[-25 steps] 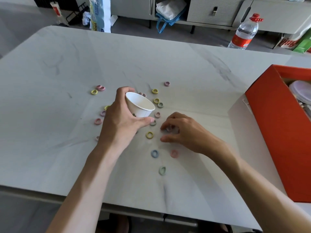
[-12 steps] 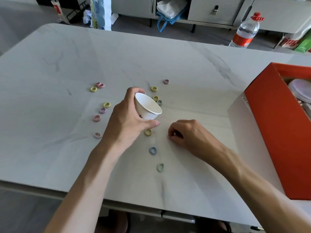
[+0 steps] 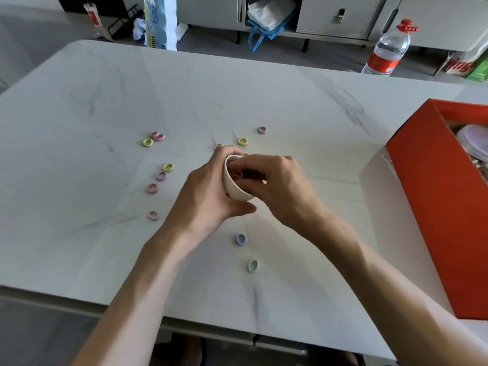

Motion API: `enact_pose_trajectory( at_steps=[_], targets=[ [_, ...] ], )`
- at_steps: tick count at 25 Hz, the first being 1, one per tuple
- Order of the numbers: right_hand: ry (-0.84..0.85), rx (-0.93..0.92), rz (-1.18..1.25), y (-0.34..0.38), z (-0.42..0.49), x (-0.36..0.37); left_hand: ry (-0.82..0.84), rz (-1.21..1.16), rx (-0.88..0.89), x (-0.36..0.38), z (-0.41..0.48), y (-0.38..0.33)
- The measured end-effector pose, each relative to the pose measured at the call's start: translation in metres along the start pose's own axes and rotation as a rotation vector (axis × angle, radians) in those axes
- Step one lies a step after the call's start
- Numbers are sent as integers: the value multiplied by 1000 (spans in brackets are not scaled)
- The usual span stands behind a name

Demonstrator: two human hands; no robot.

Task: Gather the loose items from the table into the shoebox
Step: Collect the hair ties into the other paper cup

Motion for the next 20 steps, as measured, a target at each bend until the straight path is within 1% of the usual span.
enact_pose_trajectory(
  at_steps=[1, 5, 6, 7, 8, 10, 11, 12, 14, 16, 18, 20],
  targets=[
    [2, -9, 1, 0, -1, 0, -15, -9, -4, -1, -1, 0],
    [-181, -45, -47, -6, -3, -13, -98, 31, -9, -13, -3, 6],
    [-168, -29, -64, -9, -4, -16, -135, 50, -18, -18, -3, 7],
    [-106, -11, -110, -13, -7, -18, -181, 69, -36, -23, -3, 8],
    [7, -2, -212, -18, -11, -18, -232, 87, -64, -27, -2, 9],
    [291, -11, -516, -30, -23, -11, -324, 101, -129, -36, -3, 15],
    [390, -34, -638, -35, -29, -5, -352, 91, -151, -39, -3, 18],
    [433, -69, -711, -40, -34, 1, -363, 80, -163, -41, -4, 20],
    [415, -142, -738, -44, -39, 9, -360, 72, -172, -42, -5, 22],
    [333, -176, -696, -45, -36, 13, -354, 76, -167, -42, -6, 21],
    [233, -159, -650, -46, -29, 16, -352, 77, -164, -41, -6, 21],
    [192, -103, -628, -47, -20, 21, -352, 76, -165, -41, -5, 23]
  ],
)
Point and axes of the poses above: each hand's wrist, its own z-axis towards the middle knuckle, its own x-axis out of the palm, y = z × x, the point moved 1 cm from there along z, towards the middle knuckle, and after that the axes turned 14 degrees about x, right-handed, at the moved point
